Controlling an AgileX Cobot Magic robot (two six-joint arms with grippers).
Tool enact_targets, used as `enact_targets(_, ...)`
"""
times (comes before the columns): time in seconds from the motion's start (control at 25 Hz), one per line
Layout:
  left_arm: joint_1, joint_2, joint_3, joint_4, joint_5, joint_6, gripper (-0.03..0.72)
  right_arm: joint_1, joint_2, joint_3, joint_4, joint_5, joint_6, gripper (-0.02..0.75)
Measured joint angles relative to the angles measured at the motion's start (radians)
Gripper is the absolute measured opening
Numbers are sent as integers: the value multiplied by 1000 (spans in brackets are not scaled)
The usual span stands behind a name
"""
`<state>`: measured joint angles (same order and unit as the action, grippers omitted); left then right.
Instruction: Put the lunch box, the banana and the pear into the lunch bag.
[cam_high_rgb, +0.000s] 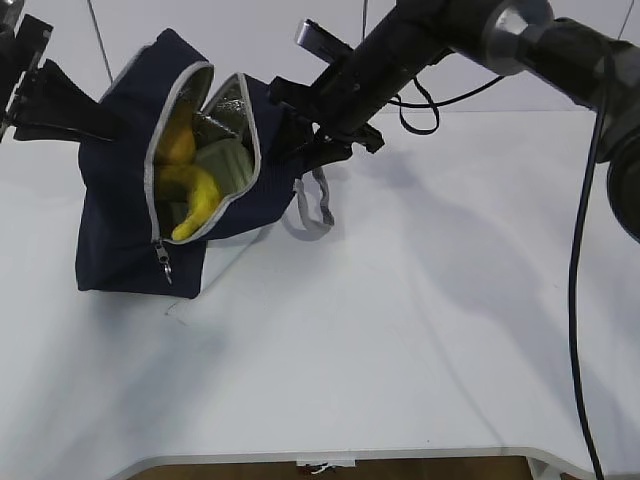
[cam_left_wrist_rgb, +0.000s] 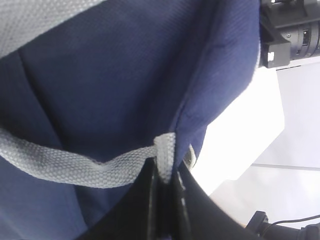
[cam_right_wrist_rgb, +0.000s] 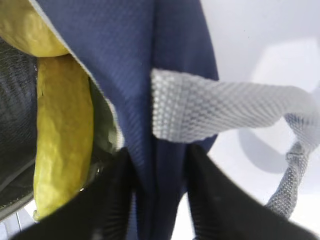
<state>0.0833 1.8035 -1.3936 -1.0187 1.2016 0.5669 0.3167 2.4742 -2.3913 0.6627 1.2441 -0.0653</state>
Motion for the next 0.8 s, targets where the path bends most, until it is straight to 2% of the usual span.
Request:
enact_targets(0.16, 0, 0, 0, 0, 0, -2, 8, 0, 0, 0, 6, 0, -20, 83)
enact_targets(0.24, 0, 0, 0, 0, 0, -2, 8, 0, 0, 0, 21, 0, -42, 18)
enact_targets(0.4, -22, 0, 0, -2, 0, -2, 8, 0, -19, 0, 29, -1, -108, 14)
enact_targets(0.48, -40, 0, 0, -16, 0, -2, 8, 12, -56, 0, -40, -1, -133, 14)
enact_targets(0.68, -82, 0, 0, -71, -8, -3, 10, 39, -179, 0, -327, 21, -151, 14)
enact_targets(0.8, -94, 3, 0, -121, -18, -3, 8, 39, -229, 0, -391, 39, -130, 14)
